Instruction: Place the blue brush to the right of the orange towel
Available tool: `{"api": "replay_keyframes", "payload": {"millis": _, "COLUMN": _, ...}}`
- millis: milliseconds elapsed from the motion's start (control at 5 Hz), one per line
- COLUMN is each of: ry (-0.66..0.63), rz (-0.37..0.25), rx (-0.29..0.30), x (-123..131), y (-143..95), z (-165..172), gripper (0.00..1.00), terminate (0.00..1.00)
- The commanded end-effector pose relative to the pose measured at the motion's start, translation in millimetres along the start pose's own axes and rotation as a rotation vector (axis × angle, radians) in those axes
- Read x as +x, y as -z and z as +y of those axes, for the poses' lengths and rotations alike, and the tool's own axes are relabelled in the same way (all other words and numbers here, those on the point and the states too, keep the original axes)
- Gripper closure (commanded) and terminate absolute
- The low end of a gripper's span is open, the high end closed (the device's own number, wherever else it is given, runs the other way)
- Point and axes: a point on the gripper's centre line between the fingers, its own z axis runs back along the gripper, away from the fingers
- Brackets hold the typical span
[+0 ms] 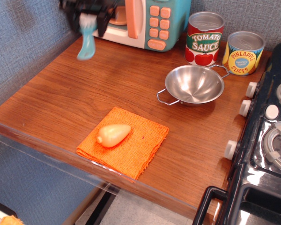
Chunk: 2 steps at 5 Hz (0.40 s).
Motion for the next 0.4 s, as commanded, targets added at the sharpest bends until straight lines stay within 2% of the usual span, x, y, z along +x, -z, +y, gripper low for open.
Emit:
{"api": "replay_keyframes", "payload": {"millis": 0, "ry": 0.213, "rz": -0.031, "rx": -0.102, "x": -77.6, "y": -50.3, "z": -51.8, "gripper": 1.0, "terminate": 0.0}}
{"api": "replay_keyframes", "payload": {"millis": 200, "ry": 0.324, "rz": 0.006, "rx": -0.106, "x": -115.8, "y": -46.1, "z": -91.2, "gripper": 1.0, "terminate": 0.0}}
